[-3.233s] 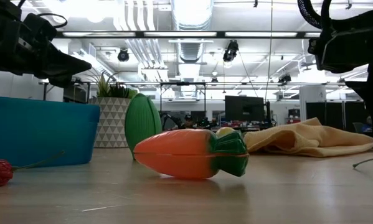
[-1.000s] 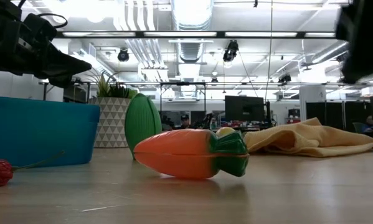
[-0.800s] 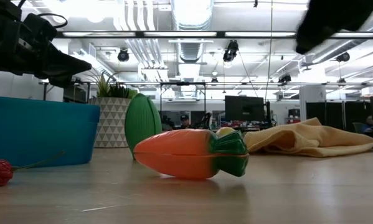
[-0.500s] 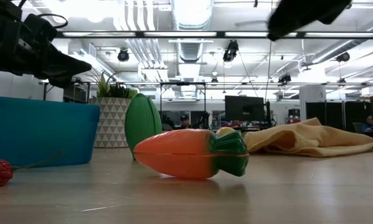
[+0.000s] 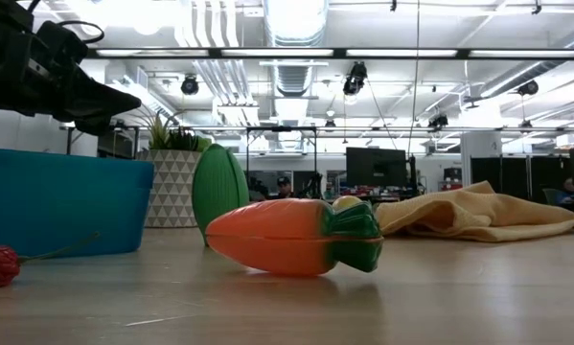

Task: Pick and placing Produce into tupperware
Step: Put the black cherry into the blue bin, then put the red strawberry into the blue bin

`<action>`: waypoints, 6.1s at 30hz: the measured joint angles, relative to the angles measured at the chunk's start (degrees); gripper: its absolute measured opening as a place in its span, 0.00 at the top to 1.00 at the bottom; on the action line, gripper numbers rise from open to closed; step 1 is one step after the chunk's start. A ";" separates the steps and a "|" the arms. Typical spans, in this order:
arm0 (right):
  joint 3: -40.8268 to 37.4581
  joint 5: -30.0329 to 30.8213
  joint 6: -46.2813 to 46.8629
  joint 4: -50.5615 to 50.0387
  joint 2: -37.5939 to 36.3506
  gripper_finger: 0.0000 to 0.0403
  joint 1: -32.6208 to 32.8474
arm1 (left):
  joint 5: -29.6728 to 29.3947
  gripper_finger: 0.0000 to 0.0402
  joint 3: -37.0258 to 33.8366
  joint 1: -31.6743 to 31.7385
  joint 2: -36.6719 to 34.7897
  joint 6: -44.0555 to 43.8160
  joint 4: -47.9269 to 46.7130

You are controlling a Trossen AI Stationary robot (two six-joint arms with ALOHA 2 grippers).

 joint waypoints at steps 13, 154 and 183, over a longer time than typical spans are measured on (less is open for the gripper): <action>-0.07 -6.58 -20.70 15.06 -1.84 0.74 -1.80 | 0.00 1.00 -0.02 0.00 -0.04 -0.08 0.00; 22.16 -38.12 -22.74 -2.16 23.96 0.64 -30.60 | 0.13 1.00 -0.01 -0.02 1.07 -0.04 -0.42; 22.10 -35.51 -30.02 11.59 18.92 0.66 -31.97 | 0.11 1.00 -0.01 -0.01 0.96 0.09 -0.42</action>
